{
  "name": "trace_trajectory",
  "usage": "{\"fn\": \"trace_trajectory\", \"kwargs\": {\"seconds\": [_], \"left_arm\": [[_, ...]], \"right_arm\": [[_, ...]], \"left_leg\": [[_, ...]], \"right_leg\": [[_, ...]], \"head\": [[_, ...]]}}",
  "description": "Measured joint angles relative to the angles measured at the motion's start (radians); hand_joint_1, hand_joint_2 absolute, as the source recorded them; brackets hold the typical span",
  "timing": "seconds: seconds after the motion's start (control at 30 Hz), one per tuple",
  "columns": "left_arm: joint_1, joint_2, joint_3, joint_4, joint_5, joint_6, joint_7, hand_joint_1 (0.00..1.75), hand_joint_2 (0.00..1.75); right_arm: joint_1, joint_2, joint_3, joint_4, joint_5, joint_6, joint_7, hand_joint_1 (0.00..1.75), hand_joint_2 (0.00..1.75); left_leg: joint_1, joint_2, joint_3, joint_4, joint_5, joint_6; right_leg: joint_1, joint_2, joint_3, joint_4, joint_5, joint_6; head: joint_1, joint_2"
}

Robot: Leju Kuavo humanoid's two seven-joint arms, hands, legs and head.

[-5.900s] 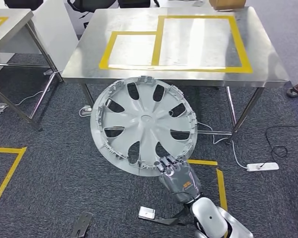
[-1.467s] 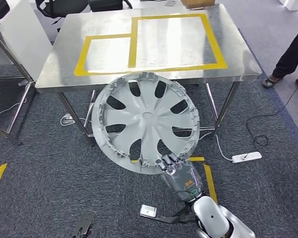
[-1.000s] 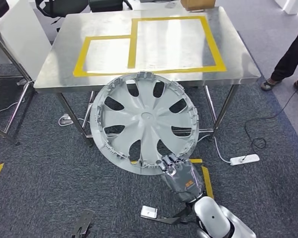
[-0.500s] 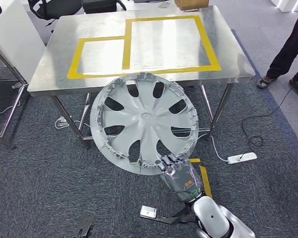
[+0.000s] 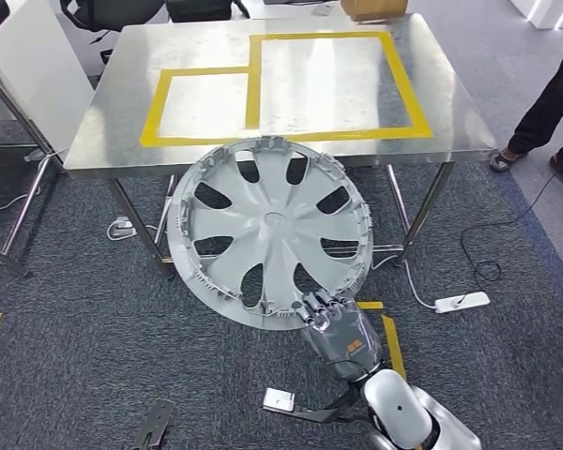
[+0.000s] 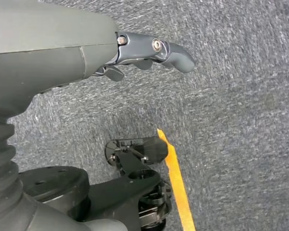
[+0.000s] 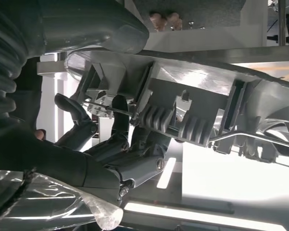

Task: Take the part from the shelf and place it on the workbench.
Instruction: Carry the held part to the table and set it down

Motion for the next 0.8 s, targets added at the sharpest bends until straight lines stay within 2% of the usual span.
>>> {"fn": "trace_trajectory", "kwargs": {"seconds": [0.1,0.17,0.2,0.27,0.3,0.33,0.37,0.43,0.47,0.5,0.53,0.63,0.67,0.7,0.77,0.8], "left_arm": [[-0.001,0.000,0.000,0.000,-0.002,0.001,0.001,0.00,1.75],[-0.002,0.002,0.000,-0.001,-0.003,0.003,0.001,0.00,1.75],[-0.002,0.002,0.000,-0.001,-0.003,0.004,0.001,0.00,1.75],[-0.001,0.002,0.001,-0.001,-0.003,0.004,0.001,0.00,1.75],[0.000,0.002,0.001,-0.001,-0.003,0.004,0.001,0.00,1.75],[0.001,0.002,0.001,-0.001,-0.003,0.004,0.001,0.00,1.75],[0.002,0.002,0.002,-0.001,-0.003,0.004,0.001,0.00,1.75],[0.002,0.003,0.002,-0.001,-0.004,0.004,0.001,0.00,1.75],[0.001,0.003,0.002,-0.001,-0.004,0.004,0.001,0.00,1.75],[0.000,0.004,0.002,-0.001,-0.004,0.004,0.002,0.00,1.75],[-0.001,0.004,0.002,-0.001,-0.004,0.004,0.002,0.00,1.75],[0.000,0.004,0.002,-0.002,-0.004,0.005,0.002,0.00,1.75],[0.000,0.005,0.002,-0.002,-0.004,0.006,0.002,0.00,1.75],[-0.001,0.004,0.003,-0.002,-0.004,0.006,0.002,0.00,1.75],[-0.003,0.004,0.003,-0.002,-0.004,0.006,0.002,0.00,1.75],[-0.002,0.003,0.003,-0.002,-0.004,0.005,0.002,0.00,1.75]], "right_arm": [[-0.001,0.000,0.000,0.000,0.000,0.000,0.000,1.75,1.75],[-0.002,0.000,0.000,0.000,-0.001,0.000,0.002,1.75,1.75],[-0.003,0.000,0.000,0.000,-0.001,0.000,0.002,1.75,1.75],[-0.004,0.000,0.000,0.000,0.000,0.000,0.002,1.75,1.75],[-0.004,0.000,0.000,0.000,0.000,0.000,0.002,1.75,1.75],[-0.003,0.000,0.000,0.000,0.000,0.000,0.002,1.75,1.75],[-0.002,0.000,0.000,0.001,0.000,0.000,0.002,1.75,1.75],[-0.001,0.000,0.000,0.002,0.000,0.000,0.001,1.75,1.75],[-0.003,0.000,0.000,0.002,0.000,0.000,0.001,1.75,1.75],[-0.004,0.000,0.000,0.002,0.000,0.000,0.001,1.75,1.75],[-0.006,0.000,0.000,0.002,0.000,0.000,0.001,1.75,1.75],[-0.006,0.000,0.000,0.002,0.000,0.000,0.001,1.75,1.75],[-0.007,0.000,0.000,0.002,-0.001,0.000,0.001,1.75,1.75],[-0.007,0.000,0.000,0.002,0.000,0.000,0.001,1.75,1.75],[-0.008,0.000,0.000,0.002,0.000,0.000,0.000,1.75,1.75],[-0.007,0.000,0.000,0.003,0.000,0.000,-0.001,1.75,1.75]], "left_leg": [[-0.002,0.000,-0.003,0.006,-0.004,-0.009],[0.001,0.000,-0.015,0.040,-0.027,-0.021],[0.005,0.000,-0.036,0.085,-0.050,-0.029],[0.017,0.000,-0.100,0.214,-0.100,-0.044],[0.023,0.000,-0.127,0.261,-0.109,-0.049],[0.027,0.000,-0.140,0.276,-0.099,-0.052],[0.031,0.000,-0.134,0.251,-0.069,-0.055],[0.034,0.000,-0.083,0.127,0.010,-0.057],[0.032,-0.001,-0.057,0.069,0.032,-0.055],[0.030,0.000,-0.040,0.030,0.040,-0.051],[0.026,0.000,-0.033,0.014,0.034,-0.046],[0.025,0.000,-0.024,-0.003,0.025,-0.025],[0.027,0.000,-0.019,-0.009,0.025,-0.018],[0.028,0.000,-0.014,-0.014,0.024,-0.011],[0.024,0.000,-0.009,-0.014,0.018,0.000],[0.021,0.000,-0.006,-0.014,0.015,0.003]], "right_leg": [[-0.001,0.000,0.010,-0.016,-0.002,-0.010],[-0.007,-0.001,0.018,-0.022,-0.002,-0.019],[-0.010,-0.002,0.022,-0.024,-0.003,-0.022],[-0.012,-0.001,0.027,-0.024,-0.007,-0.026],[-0.012,0.000,0.031,-0.024,-0.010,-0.027],[-0.014,0.001,0.035,-0.024,-0.013,-0.025],[-0.016,0.002,0.041,-0.024,-0.017,-0.023],[-0.020,0.004,0.055,-0.025,-0.027,-0.014],[-0.021,0.005,0.060,-0.025,-0.031,-0.009],[-0.021,0.006,0.061,-0.026,-0.034,-0.002],[-0.021,0.006,0.061,-0.028,-0.035,0.004],[-0.021,0.003,0.061,-0.031,-0.043,0.024],[-0.021,0.002,0.051,-0.011,-0.055,0.028],[-0.020,0.002,0.027,0.033,-0.075,0.029],[-0.018,0.001,-0.052,0.170,-0.123,0.028],[-0.017,0.001,-0.091,0.229,-0.135,0.027]], "head": [[-0.001,0.000],[-0.005,0.000],[-0.007,0.000],[-0.010,0.000],[-0.010,0.000],[-0.010,0.000],[-0.010,0.000],[-0.010,0.000],[-0.010,0.000],[-0.010,0.000],[-0.010,0.000],[-0.010,0.000],[-0.008,0.000],[-0.006,0.000],[-0.005,0.000],[-0.005,0.000]]}}
